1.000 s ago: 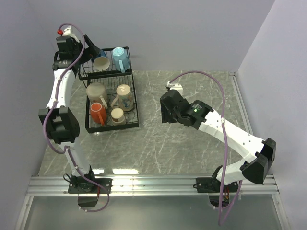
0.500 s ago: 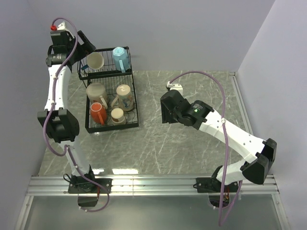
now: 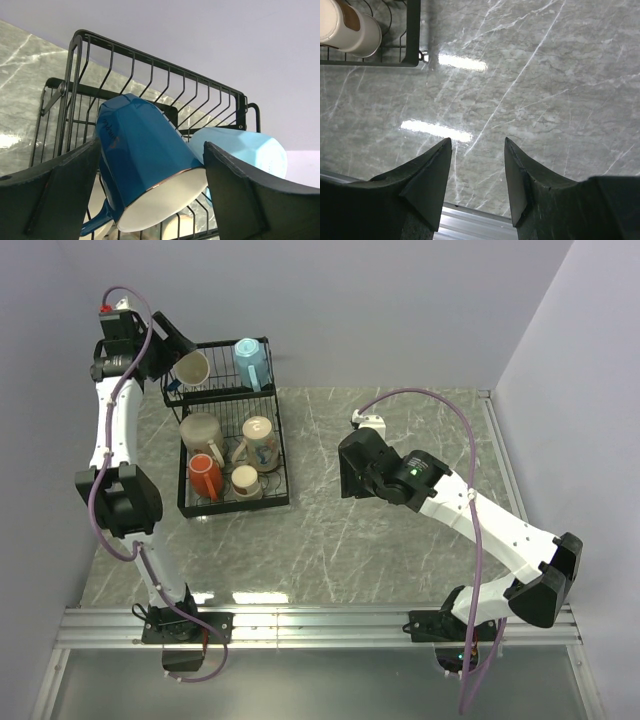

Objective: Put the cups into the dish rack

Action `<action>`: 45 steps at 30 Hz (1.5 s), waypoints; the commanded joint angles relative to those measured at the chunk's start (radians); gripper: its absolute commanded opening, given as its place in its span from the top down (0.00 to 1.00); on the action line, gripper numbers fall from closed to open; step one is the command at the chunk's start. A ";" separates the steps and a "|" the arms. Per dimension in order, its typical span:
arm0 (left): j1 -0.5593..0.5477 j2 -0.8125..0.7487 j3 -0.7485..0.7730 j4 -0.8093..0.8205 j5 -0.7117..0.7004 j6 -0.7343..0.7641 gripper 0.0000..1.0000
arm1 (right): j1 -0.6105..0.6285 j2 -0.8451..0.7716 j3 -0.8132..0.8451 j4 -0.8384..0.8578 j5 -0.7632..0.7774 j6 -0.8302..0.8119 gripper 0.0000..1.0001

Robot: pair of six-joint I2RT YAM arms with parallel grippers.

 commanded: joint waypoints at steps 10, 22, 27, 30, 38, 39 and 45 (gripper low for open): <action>0.018 -0.116 -0.017 -0.003 0.005 0.059 0.14 | -0.006 -0.016 0.032 0.013 0.001 0.002 0.47; 0.021 -0.183 -0.109 0.015 0.047 0.089 0.14 | -0.005 -0.054 -0.016 0.025 -0.016 0.005 0.47; 0.021 -0.168 -0.150 0.038 0.029 0.108 0.15 | -0.005 -0.068 -0.025 0.019 -0.007 -0.001 0.47; 0.018 -0.154 -0.166 0.063 0.037 0.114 0.23 | -0.006 -0.070 -0.030 0.011 -0.006 -0.003 0.47; 0.008 -0.078 -0.100 0.072 0.057 0.139 0.40 | -0.006 -0.041 -0.016 0.014 -0.009 -0.001 0.48; 0.005 -0.070 -0.094 0.072 0.049 0.145 0.40 | -0.005 -0.037 -0.014 0.017 -0.010 -0.001 0.48; 0.003 -0.010 -0.057 0.072 0.063 0.129 0.69 | -0.005 -0.008 0.009 0.022 -0.015 -0.003 0.48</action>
